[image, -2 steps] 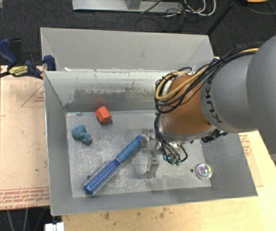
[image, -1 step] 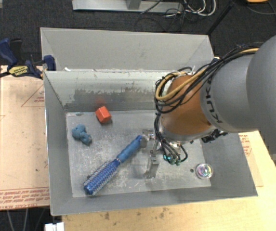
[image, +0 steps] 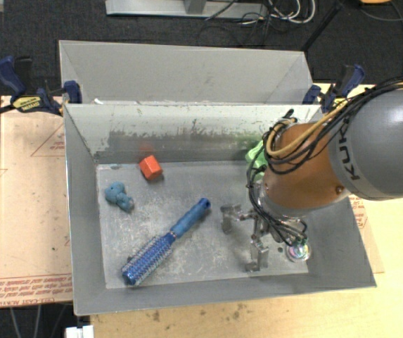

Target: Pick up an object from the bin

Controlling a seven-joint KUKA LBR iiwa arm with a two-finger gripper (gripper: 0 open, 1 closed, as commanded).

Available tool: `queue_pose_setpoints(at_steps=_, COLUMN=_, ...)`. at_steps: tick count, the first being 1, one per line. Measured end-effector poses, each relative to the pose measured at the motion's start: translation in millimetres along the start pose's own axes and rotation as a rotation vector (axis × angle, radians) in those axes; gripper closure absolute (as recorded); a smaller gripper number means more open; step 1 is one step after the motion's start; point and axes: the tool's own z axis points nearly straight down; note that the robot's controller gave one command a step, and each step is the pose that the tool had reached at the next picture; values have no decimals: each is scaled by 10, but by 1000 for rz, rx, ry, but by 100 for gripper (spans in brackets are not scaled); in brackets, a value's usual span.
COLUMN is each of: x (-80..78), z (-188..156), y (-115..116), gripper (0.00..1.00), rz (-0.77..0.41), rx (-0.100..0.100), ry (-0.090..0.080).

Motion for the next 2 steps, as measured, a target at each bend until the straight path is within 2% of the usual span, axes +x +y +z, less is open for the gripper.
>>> queue_pose_setpoints(at_steps=1, x=-134, z=-945, y=-287, gripper=0, rz=218, rx=1, ry=-10)
queue_pose_setpoints(at_steps=2, x=343, z=-368, y=-966, gripper=0, rz=-93, rx=-1, ry=2)
